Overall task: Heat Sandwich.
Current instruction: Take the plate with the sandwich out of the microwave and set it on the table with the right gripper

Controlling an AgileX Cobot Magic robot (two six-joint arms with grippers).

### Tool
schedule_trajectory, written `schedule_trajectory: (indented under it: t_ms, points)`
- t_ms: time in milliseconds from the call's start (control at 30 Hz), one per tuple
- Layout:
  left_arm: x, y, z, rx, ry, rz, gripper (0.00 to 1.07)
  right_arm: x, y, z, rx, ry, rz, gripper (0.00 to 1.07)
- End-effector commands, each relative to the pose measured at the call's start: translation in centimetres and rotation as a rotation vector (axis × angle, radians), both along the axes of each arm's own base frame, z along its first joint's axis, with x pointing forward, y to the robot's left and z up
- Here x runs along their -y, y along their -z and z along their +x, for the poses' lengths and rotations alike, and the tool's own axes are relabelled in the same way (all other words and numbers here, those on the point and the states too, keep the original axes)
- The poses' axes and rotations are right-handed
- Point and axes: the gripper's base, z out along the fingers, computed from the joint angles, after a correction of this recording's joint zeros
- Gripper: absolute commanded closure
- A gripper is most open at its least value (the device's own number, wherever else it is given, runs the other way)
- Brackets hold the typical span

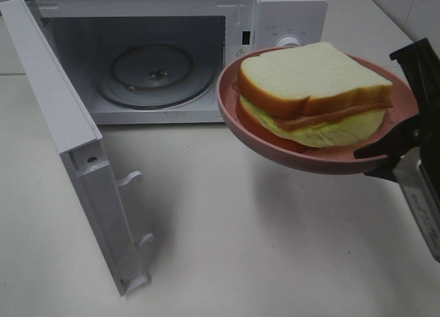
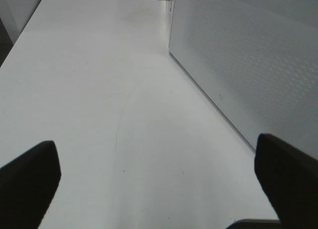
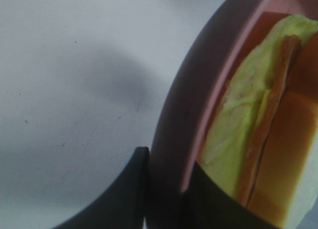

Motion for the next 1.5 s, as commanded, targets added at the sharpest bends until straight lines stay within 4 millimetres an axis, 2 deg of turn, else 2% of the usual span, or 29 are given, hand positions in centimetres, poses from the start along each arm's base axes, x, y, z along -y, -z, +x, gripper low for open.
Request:
schedule_trajectory:
  t_ms: [33, 433, 1500]
  points:
    - [0.0, 0.0, 0.0, 0.010, 0.002, 0.002, 0.07, 0.5, -0.7, -0.1, 0.031, 0.031, 0.008, 1.04]
    - [0.0, 0.0, 0.0, 0.010, 0.002, 0.002, 0.07, 2.2, -1.1, -0.2, 0.030, 0.295, 0.043, 1.04]
    - [0.0, 0.0, 0.0, 0.010, 0.002, 0.002, 0.07, 5.6, -1.2, 0.4, 0.094, 0.815, 0.010, 1.04]
